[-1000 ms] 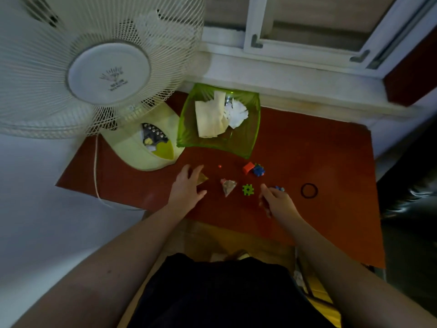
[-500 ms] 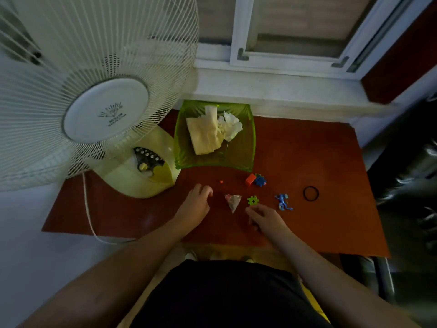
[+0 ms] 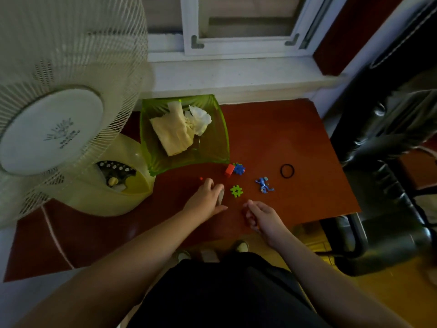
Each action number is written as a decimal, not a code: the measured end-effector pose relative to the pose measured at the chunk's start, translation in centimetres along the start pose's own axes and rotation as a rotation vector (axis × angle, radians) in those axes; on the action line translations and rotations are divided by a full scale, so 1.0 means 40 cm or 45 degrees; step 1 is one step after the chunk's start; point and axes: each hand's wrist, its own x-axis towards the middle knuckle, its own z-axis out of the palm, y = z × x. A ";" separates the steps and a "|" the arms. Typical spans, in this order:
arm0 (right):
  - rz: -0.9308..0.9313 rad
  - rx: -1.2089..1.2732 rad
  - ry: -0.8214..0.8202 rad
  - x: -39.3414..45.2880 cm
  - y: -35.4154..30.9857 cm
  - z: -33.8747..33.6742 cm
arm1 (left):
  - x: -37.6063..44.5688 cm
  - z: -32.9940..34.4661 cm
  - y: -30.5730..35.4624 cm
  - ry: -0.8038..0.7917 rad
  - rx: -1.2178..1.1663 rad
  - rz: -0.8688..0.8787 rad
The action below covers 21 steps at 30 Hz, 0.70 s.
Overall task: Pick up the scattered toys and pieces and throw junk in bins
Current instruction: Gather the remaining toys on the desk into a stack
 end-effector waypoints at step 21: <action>-0.328 -0.739 0.373 0.148 -0.081 -0.207 | 0.015 -0.028 0.021 0.010 -0.113 -0.251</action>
